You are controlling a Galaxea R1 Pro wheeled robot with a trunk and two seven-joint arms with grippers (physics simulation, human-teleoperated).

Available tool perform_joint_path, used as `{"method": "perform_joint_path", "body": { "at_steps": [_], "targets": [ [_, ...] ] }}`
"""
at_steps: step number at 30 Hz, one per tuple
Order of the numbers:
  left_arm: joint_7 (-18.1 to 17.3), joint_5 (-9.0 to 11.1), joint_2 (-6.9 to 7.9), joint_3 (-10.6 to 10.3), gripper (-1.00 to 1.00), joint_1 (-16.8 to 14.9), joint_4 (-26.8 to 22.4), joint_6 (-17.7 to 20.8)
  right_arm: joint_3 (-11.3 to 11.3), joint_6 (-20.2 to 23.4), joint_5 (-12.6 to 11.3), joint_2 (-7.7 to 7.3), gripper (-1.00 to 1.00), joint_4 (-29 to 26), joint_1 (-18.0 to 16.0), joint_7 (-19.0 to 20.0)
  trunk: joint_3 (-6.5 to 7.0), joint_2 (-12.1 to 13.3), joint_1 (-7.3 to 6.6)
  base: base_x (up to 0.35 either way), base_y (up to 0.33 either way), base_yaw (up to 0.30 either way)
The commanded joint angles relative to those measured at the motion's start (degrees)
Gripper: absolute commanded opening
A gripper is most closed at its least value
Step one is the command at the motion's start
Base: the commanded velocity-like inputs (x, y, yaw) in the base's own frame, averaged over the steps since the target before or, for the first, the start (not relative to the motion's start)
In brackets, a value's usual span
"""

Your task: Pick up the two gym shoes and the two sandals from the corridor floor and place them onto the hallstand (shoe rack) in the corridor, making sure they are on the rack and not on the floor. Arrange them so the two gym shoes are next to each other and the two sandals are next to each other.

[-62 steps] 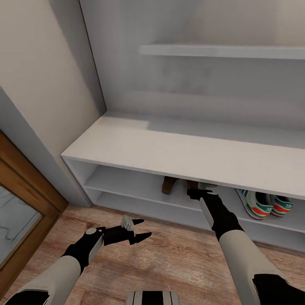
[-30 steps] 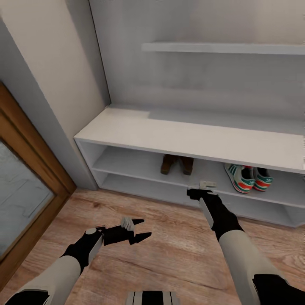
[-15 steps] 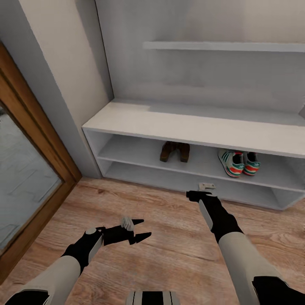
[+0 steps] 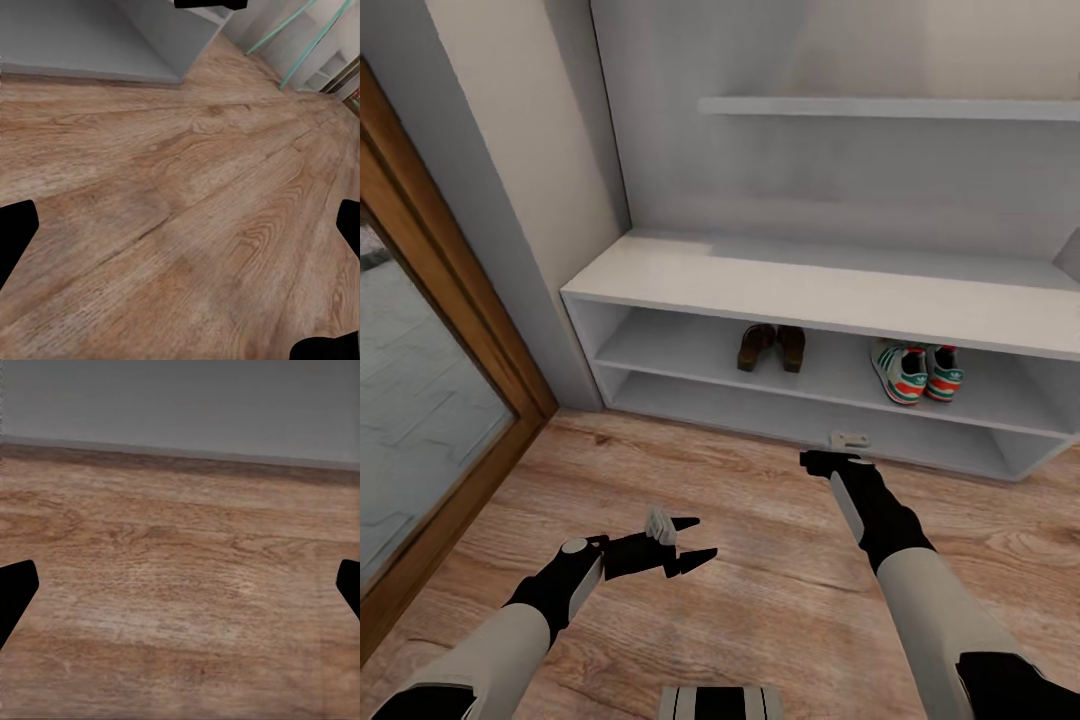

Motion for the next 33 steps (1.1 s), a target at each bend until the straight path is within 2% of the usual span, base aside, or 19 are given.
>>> {"method": "perform_joint_path", "body": {
  "at_steps": [1,4,5,9,10,11,16,23,24,31,32,33],
  "targets": [
    [0.05,0.19,0.04,-0.26,1.0,-0.03,0.04,-0.53,-0.09,0.12,-0.3,0.12,1.0,-0.02,-0.02,-0.22,-0.04,-0.02,-0.01,-0.003,0.0,0.0],
    [0.1,0.21,0.04,-0.26,1.0,-0.03,0.05,-0.52,-0.06,-1.34,-0.32,0.31,1.0,0.74,0.04,-0.2,0.18,0.0,-0.04,-0.002,0.0,0.0],
    [0.06,0.22,0.04,-0.26,1.0,-0.03,0.05,-0.52,-0.09,-2.93,-0.33,0.39,1.0,2.52,0.06,-0.14,0.4,0.01,-0.06,0.0,0.0,0.0],
    [0.05,0.22,0.04,-0.26,1.0,-0.03,0.05,-0.51,-0.11,-3.73,-0.33,0.37,1.0,6.07,0.07,-0.09,1.29,0.06,-0.17,0.0,0.0,0.0],
    [0.01,0.16,0.08,-0.21,1.0,-0.03,0.0,-0.51,-0.12,-4.03,-0.34,0.36,1.0,11.22,0.07,-0.07,1.51,0.08,-0.19,0.0,0.0,0.0],
    [-0.01,0.15,0.18,-0.2,1.0,-0.03,-0.01,-0.51,-0.12,-4.08,-0.34,0.37,1.0,12.8,0.07,-0.07,1.73,0.09,-0.22,0.0,0.0,0.0],
    [-0.06,0.14,0.45,-0.18,1.0,-0.03,-0.03,-0.51,-0.08,-4.18,-0.34,0.42,1.0,16.54,0.07,-0.06,2.84,0.16,-0.35,0.0,0.0,0.0],
    [-0.1,0.13,0.69,-0.12,1.0,-0.03,-0.03,-0.5,-0.01,-4.2,-0.34,0.51,1.0,18.34,0.14,0.0,4.39,0.25,-0.53,0.0,0.0,0.0],
    [-0.12,0.13,1.05,-0.09,1.0,-0.03,-0.03,-0.45,0.03,-4.21,-0.34,0.52,1.0,20.42,0.15,0.02,4.61,0.26,-0.55,0.0,0.0,0.0],
    [-0.13,0.13,1.24,-0.08,1.0,-0.03,-0.1,-0.43,0.12,-4.21,-0.34,0.61,1.0,24.06,0.16,0.02,6.16,0.36,-0.73,0.0,0.0,0.0],
    [-0.17,0.13,1.26,-0.08,1.0,-0.03,-0.11,-0.41,0.14,-4.21,-0.34,0.61,1.0,27.01,0.18,0.02,6.38,0.37,-0.76,0.0,0.0,0.0],
    [-0.19,0.13,1.26,-0.08,1.0,-0.03,-0.12,-0.38,0.14,-4.21,-0.34,0.61,1.0,27.56,0.17,0.02,6.6,0.38,-0.78,0.0,0.0,0.0]
  ]
}}
